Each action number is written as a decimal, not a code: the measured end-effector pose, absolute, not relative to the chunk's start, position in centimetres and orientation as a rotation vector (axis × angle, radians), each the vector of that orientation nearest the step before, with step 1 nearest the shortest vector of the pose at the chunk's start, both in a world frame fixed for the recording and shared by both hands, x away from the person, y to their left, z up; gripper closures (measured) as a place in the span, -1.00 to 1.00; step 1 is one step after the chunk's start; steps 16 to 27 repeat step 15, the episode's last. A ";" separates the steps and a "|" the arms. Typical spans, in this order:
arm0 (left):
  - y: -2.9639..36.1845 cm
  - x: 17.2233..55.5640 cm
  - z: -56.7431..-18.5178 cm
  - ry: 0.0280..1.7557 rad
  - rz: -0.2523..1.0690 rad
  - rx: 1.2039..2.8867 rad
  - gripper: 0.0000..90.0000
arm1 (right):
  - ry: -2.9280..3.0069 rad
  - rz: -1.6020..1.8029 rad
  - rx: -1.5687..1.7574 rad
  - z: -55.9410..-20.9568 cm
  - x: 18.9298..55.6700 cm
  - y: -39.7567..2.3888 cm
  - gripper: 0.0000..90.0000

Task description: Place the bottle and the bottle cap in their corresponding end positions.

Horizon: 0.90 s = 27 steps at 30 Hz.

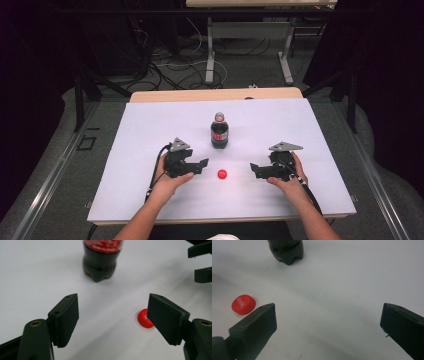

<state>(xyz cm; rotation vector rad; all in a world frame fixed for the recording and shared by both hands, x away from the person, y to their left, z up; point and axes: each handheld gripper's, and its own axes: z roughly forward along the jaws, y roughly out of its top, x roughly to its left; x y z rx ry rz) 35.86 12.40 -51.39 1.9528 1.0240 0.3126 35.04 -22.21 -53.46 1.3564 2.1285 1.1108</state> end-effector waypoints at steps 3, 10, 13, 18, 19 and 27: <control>14.3 35.6 -50.7 1.070 0.358 1.938 -0.49 | 2.129 1.106 1.354 -53.5 35.1 -22.3 -1.00; 18.0 35.4 -50.5 1.159 0.399 1.889 -0.65 | 2.115 1.107 1.363 -53.4 35.1 -22.5 -1.00; 19.2 35.3 -50.9 1.197 0.406 1.856 -0.78 | 2.111 1.107 1.374 -53.4 35.1 -22.6 -1.00; 19.8 35.2 -51.0 1.214 0.410 1.839 -0.85 | 2.110 1.105 1.369 -53.4 35.1 -22.6 -1.00; 19.8 35.2 -51.0 1.214 0.410 1.839 -0.85 | 2.110 1.105 1.369 -53.4 35.1 -22.6 -1.00; 19.8 35.2 -51.0 1.214 0.410 1.839 -0.85 | 2.110 1.105 1.369 -53.4 35.1 -22.6 -1.00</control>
